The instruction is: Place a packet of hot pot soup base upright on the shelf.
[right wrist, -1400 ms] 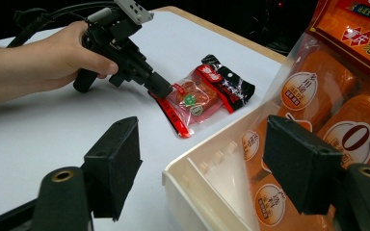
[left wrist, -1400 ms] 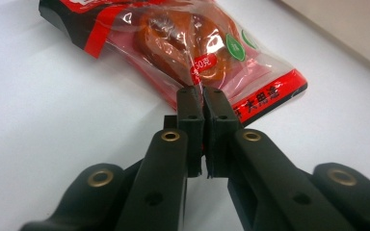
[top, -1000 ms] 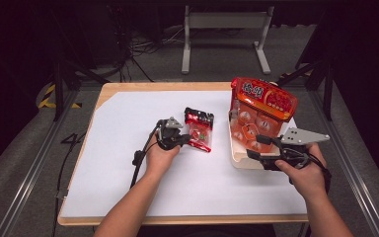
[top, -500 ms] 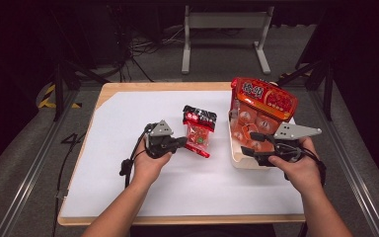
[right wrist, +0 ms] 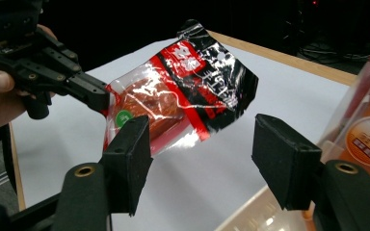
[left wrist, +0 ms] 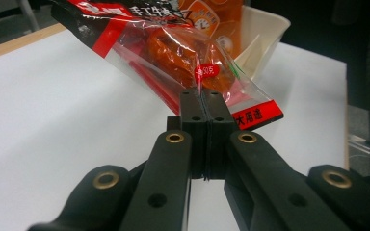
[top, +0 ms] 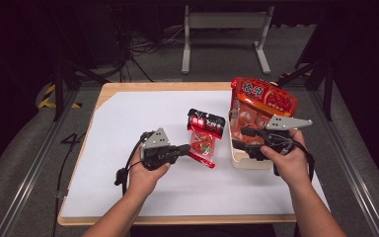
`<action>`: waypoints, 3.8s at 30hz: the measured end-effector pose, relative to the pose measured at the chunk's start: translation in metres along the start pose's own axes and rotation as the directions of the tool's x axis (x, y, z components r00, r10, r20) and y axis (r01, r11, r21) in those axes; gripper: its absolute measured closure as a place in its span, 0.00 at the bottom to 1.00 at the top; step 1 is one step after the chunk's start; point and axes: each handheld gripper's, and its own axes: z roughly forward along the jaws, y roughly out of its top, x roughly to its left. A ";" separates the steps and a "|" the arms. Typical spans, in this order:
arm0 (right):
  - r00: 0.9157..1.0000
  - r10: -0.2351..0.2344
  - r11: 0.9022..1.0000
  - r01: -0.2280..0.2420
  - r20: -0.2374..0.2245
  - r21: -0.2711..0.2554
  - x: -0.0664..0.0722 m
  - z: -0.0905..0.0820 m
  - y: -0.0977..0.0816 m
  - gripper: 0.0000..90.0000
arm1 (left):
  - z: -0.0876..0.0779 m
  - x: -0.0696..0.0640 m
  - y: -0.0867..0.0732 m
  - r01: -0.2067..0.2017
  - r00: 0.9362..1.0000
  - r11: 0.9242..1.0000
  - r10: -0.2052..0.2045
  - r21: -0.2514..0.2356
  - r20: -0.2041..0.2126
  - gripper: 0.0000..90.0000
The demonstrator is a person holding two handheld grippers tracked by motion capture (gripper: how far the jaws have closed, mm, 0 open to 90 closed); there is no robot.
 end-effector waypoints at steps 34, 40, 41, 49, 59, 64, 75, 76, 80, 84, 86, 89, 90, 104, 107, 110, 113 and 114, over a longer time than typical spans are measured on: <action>0.996 0.002 1.000 -0.002 -0.085 -0.001 0.003 0.013 -0.003 0.85 | -0.003 -0.031 -0.005 -0.134 0.981 0.988 0.144 -0.083 0.132 0.99; 0.997 -0.053 0.999 0.052 -0.051 -0.009 0.007 0.007 -0.001 0.99 | 0.001 -0.031 -0.005 -0.133 0.980 0.989 0.141 -0.063 0.143 0.98; 0.997 -0.060 0.998 0.060 -0.048 -0.012 0.007 0.007 -0.001 1.00 | 0.001 -0.030 -0.006 -0.129 0.980 0.990 0.136 -0.055 0.145 0.98; 0.987 -0.131 0.990 0.124 -0.093 -0.071 0.019 -0.004 0.008 1.00 | 0.006 -0.022 -0.012 -0.069 0.986 0.997 0.072 -0.023 0.151 0.91; 0.968 -0.198 0.980 0.193 -0.152 -0.046 0.028 0.005 0.007 1.00 | 0.003 -0.012 -0.012 -0.012 0.997 0.998 0.016 -0.064 0.070 0.60; 0.954 -0.224 0.975 0.222 -0.200 -0.033 0.033 0.007 0.007 1.00 | 0.002 -0.012 -0.008 -0.008 0.999 0.994 0.014 -0.107 0.051 0.43; 0.892 -0.330 0.941 0.338 -0.309 -0.029 0.054 0.019 0.006 1.00 | 0.004 -0.018 -0.002 -0.055 0.988 0.990 0.073 -0.132 0.137 0.42; 0.888 -0.334 0.939 0.342 -0.316 -0.030 0.054 0.019 0.006 1.00 | 0.004 -0.018 -0.002 -0.051 0.987 0.990 0.071 -0.134 0.143 0.43; 0.853 -0.369 0.924 0.380 -0.368 -0.044 0.056 0.020 0.005 1.00 | 0.004 -0.015 -0.002 -0.055 0.986 0.988 0.077 -0.147 0.150 0.41; 0.840 -0.386 0.914 0.404 -0.382 -0.036 0.060 0.022 0.004 1.00 | 0.006 -0.014 -0.001 -0.048 0.977 0.988 0.077 -0.148 0.200 0.35; 0.840 -0.383 0.916 0.399 -0.384 -0.042 0.060 0.024 0.004 1.00 | 0.008 -0.017 0.000 -0.070 0.970 0.988 0.100 -0.141 0.222 0.37; 0.846 -0.386 0.917 0.396 -0.368 -0.052 0.060 0.024 0.004 0.99 | 0.010 -0.022 0.001 -0.093 0.960 0.986 0.126 -0.140 0.249 0.49; 0.849 -0.385 0.918 0.393 -0.362 -0.055 0.060 0.024 0.005 0.99 | 0.011 -0.023 0.002 -0.098 0.960 0.986 0.130 -0.135 0.249 0.52; 0.892 -0.332 0.943 0.327 -0.307 -0.069 0.055 0.017 0.006 0.91 | 0.011 -0.032 0.009 -0.179 0.955 0.980 0.195 -0.092 0.223 1.00; 0.905 -0.295 0.955 0.291 -0.305 -0.061 0.054 0.013 0.006 0.73 | 0.012 -0.029 0.011 -0.160 0.955 0.983 0.177 -0.091 0.237 1.00; 0.925 -0.255 0.967 0.248 -0.282 -0.061 0.051 0.001 0.007 0.61 | 0.015 -0.025 0.014 -0.145 0.955 0.985 0.163 -0.090 0.247 1.00; 0.935 -0.235 0.972 0.225 -0.266 -0.069 0.048 -0.007 0.009 0.59 | 0.016 -0.023 0.015 -0.131 0.954 0.987 0.151 -0.093 0.259 1.00; 0.942 -0.228 0.973 0.217 -0.247 -0.072 0.046 -0.012 0.009 0.58 | 0.018 -0.021 0.017 -0.121 0.954 0.988 0.141 -0.093 0.264 1.00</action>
